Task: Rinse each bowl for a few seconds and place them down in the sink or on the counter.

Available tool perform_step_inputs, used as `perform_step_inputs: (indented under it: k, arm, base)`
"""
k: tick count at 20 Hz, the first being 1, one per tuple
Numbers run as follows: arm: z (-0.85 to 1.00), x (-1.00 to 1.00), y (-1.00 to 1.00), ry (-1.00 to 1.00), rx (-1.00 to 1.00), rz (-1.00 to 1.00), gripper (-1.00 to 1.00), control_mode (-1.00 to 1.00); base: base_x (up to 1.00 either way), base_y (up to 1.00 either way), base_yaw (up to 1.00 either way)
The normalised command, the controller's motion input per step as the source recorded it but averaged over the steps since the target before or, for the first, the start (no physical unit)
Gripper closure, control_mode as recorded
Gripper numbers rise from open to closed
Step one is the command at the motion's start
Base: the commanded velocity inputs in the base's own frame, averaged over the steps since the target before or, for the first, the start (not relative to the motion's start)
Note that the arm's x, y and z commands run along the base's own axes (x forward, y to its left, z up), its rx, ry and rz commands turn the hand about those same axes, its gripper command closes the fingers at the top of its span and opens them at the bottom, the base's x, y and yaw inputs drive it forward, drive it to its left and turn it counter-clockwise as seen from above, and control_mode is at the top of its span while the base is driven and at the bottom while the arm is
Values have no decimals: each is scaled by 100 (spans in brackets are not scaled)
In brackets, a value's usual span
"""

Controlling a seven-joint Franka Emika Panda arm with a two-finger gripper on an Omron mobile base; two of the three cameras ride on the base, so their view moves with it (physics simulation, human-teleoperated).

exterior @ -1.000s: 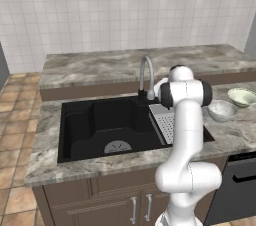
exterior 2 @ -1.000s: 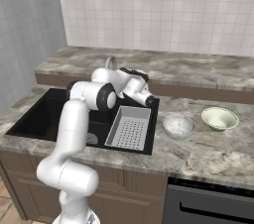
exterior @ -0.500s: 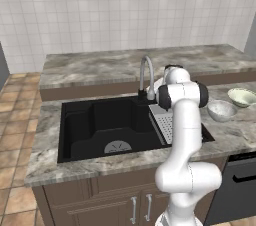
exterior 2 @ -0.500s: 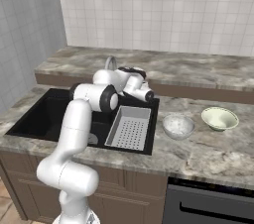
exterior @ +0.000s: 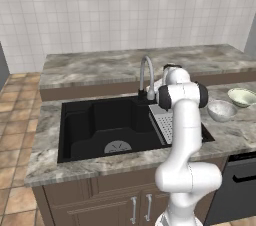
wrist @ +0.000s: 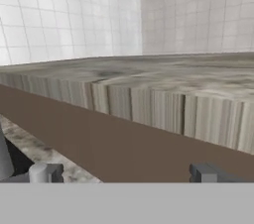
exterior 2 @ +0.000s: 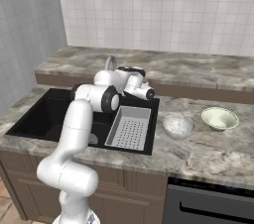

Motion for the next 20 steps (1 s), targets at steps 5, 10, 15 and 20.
perform_step_inputs:
  k: [5,10,15,20]
  arm:
    - [-20,-3,-31,-2,2,-7,-100,-100]
    - [-28,-18,-36,-13,-1,-14,-100,-100]
    - [-35,-20,-32,-16,-2,-18,-100,-100]
    - [-35,-9,-59,-2,0,-18,-100,-100]
  base:
    - [0,0,0]
    - [0,0,0]
    - [0,0,0]
    - [0,0,0]
